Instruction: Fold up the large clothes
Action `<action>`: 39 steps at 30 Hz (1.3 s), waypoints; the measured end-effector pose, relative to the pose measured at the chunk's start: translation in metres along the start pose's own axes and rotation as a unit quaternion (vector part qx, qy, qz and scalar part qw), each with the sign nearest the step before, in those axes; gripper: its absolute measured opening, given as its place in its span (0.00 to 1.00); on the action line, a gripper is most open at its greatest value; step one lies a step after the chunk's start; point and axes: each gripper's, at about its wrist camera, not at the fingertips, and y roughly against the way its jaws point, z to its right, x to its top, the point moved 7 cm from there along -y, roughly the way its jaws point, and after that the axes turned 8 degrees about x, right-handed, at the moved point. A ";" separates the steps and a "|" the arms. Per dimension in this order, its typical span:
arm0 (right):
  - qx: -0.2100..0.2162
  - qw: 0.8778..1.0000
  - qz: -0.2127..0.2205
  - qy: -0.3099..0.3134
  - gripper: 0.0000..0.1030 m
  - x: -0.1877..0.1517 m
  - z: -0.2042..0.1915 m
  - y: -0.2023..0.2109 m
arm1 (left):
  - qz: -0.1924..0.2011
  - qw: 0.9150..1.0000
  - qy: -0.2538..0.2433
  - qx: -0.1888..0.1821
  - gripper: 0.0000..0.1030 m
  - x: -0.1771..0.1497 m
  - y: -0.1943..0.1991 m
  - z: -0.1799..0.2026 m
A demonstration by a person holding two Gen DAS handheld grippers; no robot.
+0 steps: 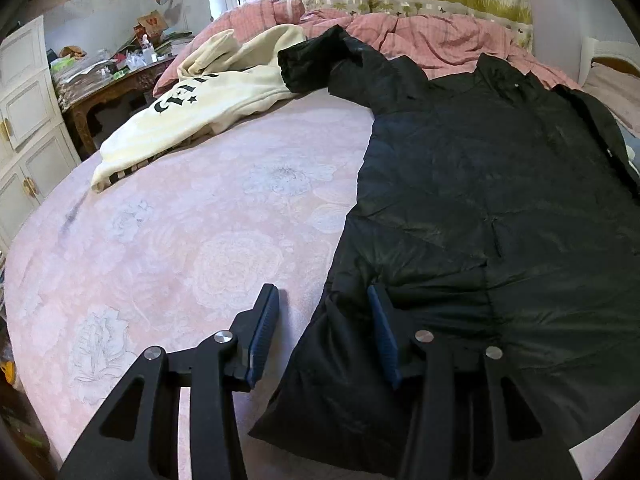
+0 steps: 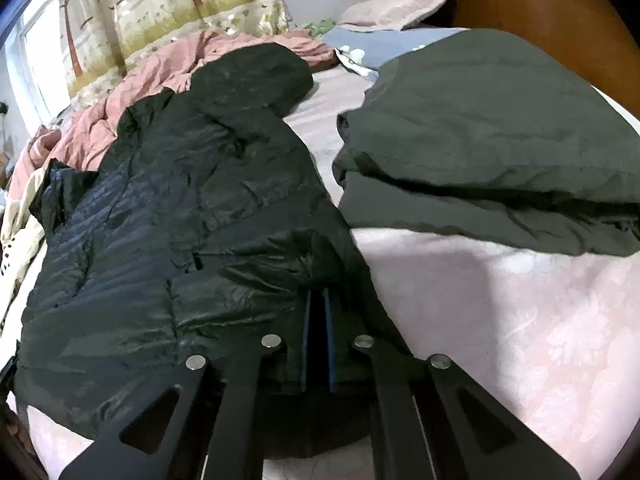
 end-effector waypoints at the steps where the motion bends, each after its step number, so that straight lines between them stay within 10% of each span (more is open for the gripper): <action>1: 0.004 1.000 0.022 -0.006 0.05 0.005 0.002 0.009 | 0.000 1.000 0.002 -0.002 0.45 0.000 0.000 -0.001; 6: 0.009 0.994 0.105 -0.029 0.05 0.025 0.014 0.050 | 0.001 1.000 0.004 0.000 0.47 0.000 0.001 -0.001; 10: 0.062 0.993 0.070 0.068 0.05 0.024 -0.023 0.037 | 0.004 1.000 0.001 0.018 0.55 0.000 0.003 -0.002; 13: 0.014 0.995 0.000 0.100 0.05 0.016 -0.028 -0.007 | 0.003 1.000 0.005 0.015 0.56 0.000 0.003 -0.004; 19: -0.018 1.000 0.002 0.006 0.05 0.036 0.013 -0.028 | 0.002 1.000 0.003 0.018 0.56 0.001 0.001 -0.004; 23: 0.045 0.996 -0.003 -0.077 0.05 0.032 0.040 -0.028 | 0.004 1.000 -0.001 0.023 0.56 0.002 0.001 -0.002; 28: 0.022 0.998 0.056 -0.015 0.05 0.037 0.029 0.012 | 0.030 0.999 0.024 -0.006 0.54 0.007 0.016 -0.009; 35: 0.086 0.990 0.110 -0.004 0.05 0.030 -0.008 0.070 | 0.203 0.976 0.027 -0.069 0.54 0.023 0.115 -0.004; 39: 0.107 0.988 0.101 0.043 0.06 0.016 -0.056 0.072 | 0.192 0.969 0.027 -0.151 0.54 0.004 0.132 0.025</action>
